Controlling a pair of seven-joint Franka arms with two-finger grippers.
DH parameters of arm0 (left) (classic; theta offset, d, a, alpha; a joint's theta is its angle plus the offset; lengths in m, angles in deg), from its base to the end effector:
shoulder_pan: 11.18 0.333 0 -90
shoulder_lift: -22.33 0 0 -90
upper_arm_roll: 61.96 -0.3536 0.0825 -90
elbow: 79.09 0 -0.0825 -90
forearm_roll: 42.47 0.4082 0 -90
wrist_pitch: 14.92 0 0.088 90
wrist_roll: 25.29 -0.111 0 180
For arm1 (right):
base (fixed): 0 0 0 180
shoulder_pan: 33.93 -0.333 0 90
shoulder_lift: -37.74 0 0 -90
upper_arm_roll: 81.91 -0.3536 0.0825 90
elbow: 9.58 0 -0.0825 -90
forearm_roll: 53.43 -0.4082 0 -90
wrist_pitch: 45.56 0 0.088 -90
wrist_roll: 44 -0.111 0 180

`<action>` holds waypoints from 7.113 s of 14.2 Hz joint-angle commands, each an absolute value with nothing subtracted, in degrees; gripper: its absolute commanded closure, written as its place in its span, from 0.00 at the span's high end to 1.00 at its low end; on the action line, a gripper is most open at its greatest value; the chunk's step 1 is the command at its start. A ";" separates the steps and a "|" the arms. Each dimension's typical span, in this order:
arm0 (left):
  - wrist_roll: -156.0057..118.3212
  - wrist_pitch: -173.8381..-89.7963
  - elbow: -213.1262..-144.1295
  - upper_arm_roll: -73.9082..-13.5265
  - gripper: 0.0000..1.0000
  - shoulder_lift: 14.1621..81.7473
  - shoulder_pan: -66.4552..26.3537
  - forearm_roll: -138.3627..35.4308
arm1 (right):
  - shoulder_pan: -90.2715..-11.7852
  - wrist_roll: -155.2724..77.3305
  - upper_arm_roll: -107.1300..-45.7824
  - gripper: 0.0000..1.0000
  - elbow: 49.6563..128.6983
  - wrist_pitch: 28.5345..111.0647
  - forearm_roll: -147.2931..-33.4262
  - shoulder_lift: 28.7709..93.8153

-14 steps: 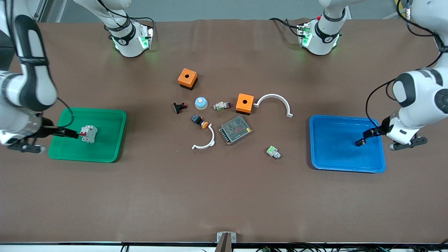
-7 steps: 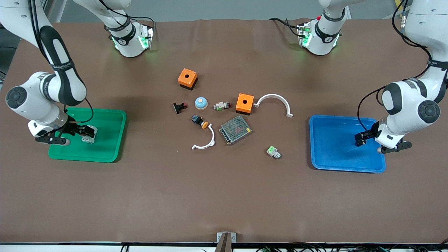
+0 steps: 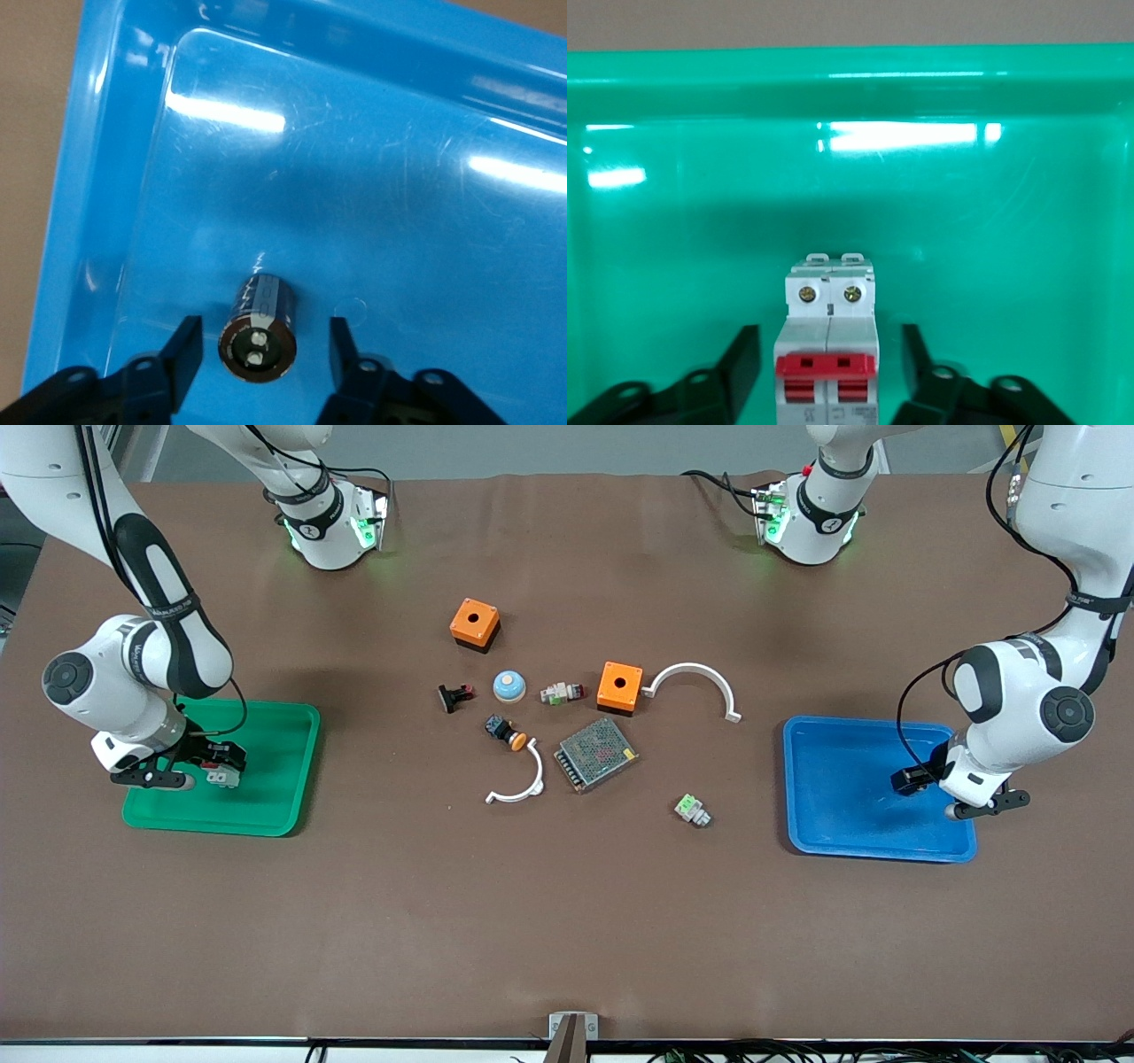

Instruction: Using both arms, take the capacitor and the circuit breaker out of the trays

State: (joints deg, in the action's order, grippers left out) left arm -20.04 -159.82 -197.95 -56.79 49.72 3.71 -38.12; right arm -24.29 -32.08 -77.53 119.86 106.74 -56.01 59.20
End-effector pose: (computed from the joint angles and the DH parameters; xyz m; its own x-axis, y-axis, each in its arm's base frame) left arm 0.6080 0.1044 0.2035 0.9782 0.2068 -0.0205 0.2068 -0.9784 -0.0028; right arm 0.5502 -0.1392 0.2072 0.9972 -0.0704 0.0243 -0.0707 -0.9974 0.0112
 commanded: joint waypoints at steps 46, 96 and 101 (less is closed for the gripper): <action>47.22 -153.97 -189.59 -34.27 1.00 52.22 -14.52 -28.07 | -38.43 -44.53 -77.86 1.00 74.55 49.72 -54.84 58.66; -21.34 -101.40 -171.38 -54.04 1.00 16.62 -9.33 -43.44 | -32.87 -42.51 -78.39 1.00 78.75 33.72 -55.36 30.97; -20.81 -101.31 -169.71 -53.96 1.00 17.50 -9.42 -42.91 | -32.96 -42.42 -78.30 1.00 77.78 33.63 -55.27 30.97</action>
State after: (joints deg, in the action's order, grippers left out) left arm -20.87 -102.27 -170.28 -53.84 17.92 -9.52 -42.18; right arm -33.41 -43.19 -77.74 78.35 34.33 -55.81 31.33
